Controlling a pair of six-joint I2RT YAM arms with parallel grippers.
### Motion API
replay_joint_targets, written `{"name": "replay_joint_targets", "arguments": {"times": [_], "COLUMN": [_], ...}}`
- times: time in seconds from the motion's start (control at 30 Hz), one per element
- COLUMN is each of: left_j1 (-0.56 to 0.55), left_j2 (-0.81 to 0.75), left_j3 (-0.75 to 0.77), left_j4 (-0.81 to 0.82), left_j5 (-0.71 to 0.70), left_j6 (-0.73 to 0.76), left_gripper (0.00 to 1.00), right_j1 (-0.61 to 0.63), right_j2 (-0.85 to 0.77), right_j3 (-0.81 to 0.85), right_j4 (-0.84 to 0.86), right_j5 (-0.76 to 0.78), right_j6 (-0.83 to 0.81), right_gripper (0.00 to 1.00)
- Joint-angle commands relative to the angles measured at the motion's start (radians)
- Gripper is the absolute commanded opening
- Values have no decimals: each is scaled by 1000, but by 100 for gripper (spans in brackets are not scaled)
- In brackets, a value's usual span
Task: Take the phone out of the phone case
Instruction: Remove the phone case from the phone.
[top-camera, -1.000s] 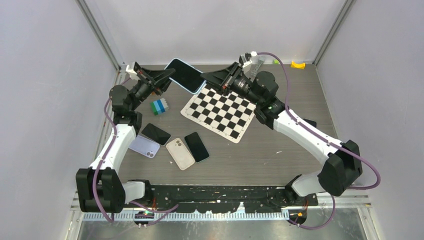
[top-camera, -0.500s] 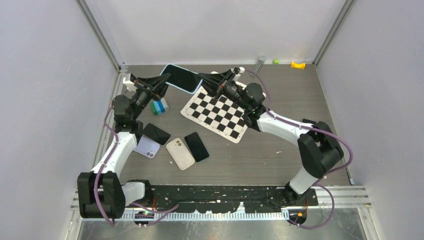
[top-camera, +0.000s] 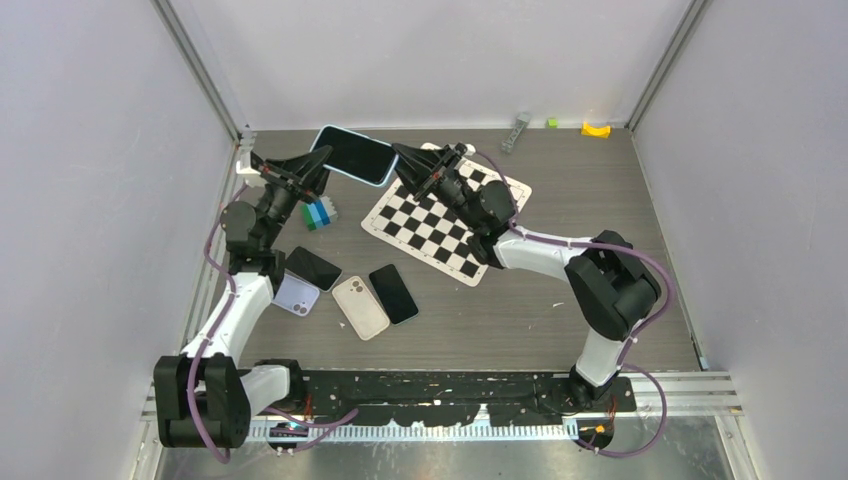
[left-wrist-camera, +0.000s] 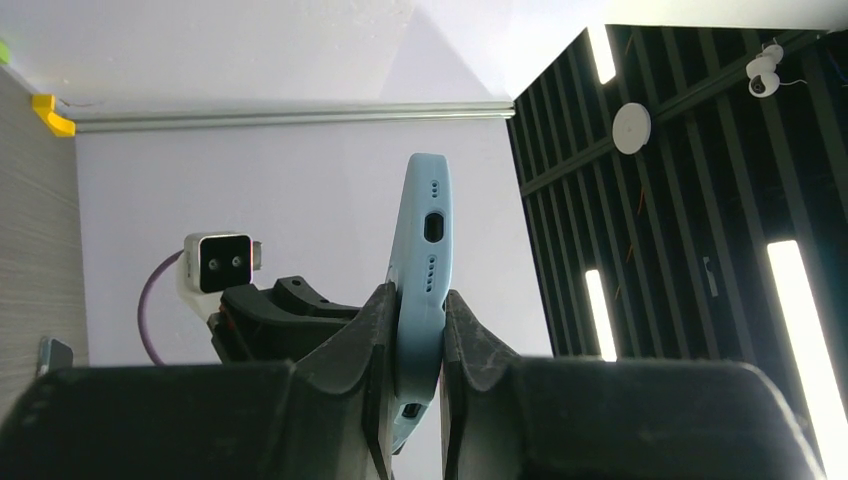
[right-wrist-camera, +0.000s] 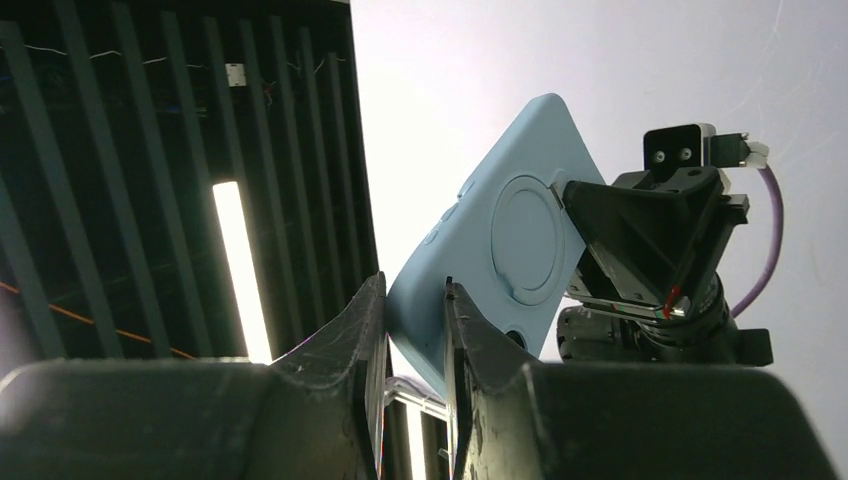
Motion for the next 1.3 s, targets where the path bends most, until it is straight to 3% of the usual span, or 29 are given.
{"name": "replay_joint_targets", "arguments": {"times": [0.0,0.57,0.77,0.83,1.0,1.13,1.27], "left_j1": [-18,-19,-19,-19,-19,-8,10], "left_j2": [-59,-20,-39,-46,-69,-108,-111], "left_j3": [25,51,39,33,6,-58,-176], "left_j4": [269,497,435,410,296,133,96], "left_j5": [1,1,-17,-18,-13,-15,-26], "left_j6": [-117,-121,-110,-109,-88,-42,-23], "left_gripper": [0,0,0,0,0,0,0], "right_j1": [43,86,71,46,-74,-195,-292], "right_j2": [50,58,65,49,-69,-154,-216], "right_j3": [5,22,41,44,-13,-71,-143], "right_j4": [3,-101,-126,-153,-260,-271,-220], "right_j5": [31,-10,-50,-77,-105,-131,-146], "right_j6": [353,490,398,306,16,-178,-270], "right_gripper": [1,1,1,9,60,74,76]}}
